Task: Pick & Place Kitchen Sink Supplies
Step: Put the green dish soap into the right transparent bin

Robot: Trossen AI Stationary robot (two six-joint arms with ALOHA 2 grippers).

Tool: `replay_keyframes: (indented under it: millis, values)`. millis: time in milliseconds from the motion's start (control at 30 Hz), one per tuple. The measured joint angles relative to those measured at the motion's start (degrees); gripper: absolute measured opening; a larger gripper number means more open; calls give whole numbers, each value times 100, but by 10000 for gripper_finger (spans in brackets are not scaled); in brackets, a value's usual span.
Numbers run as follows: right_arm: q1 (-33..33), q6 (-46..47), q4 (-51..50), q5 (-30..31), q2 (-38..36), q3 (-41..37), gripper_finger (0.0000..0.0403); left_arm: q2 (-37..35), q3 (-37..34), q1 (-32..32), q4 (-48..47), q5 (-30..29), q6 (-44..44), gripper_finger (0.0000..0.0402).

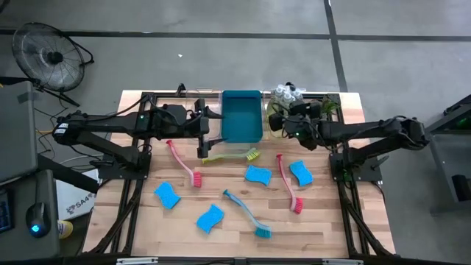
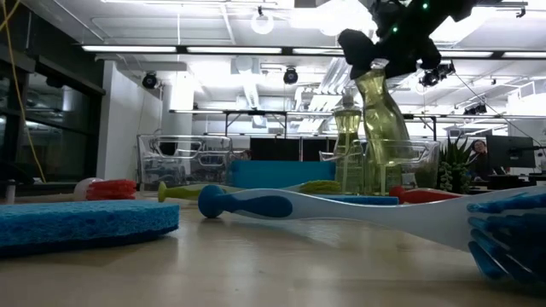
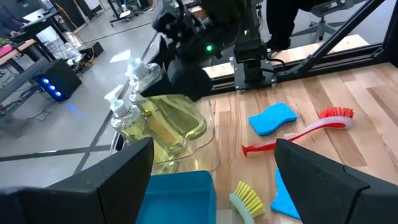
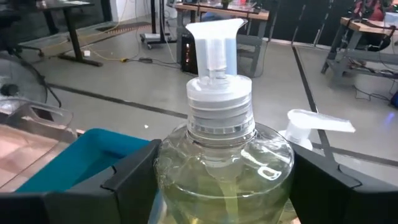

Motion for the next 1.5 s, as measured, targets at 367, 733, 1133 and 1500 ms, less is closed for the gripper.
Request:
replay_keyframes:
  millis: [367,733,1133,1500]
  values:
    - [3,952,-50,455,641,0,288,2,-1,0,2,151,-2,328]
    - [53,1681,-36,864,1210,0,288,2,0,0,0,286,-4,328]
    - [53,1813,136,993,1532,0,289,4,-2,0,-167,298,-3,328]
    - [53,1914,169,957,1613,11,289,4,-2,0,-212,442,-4,328]
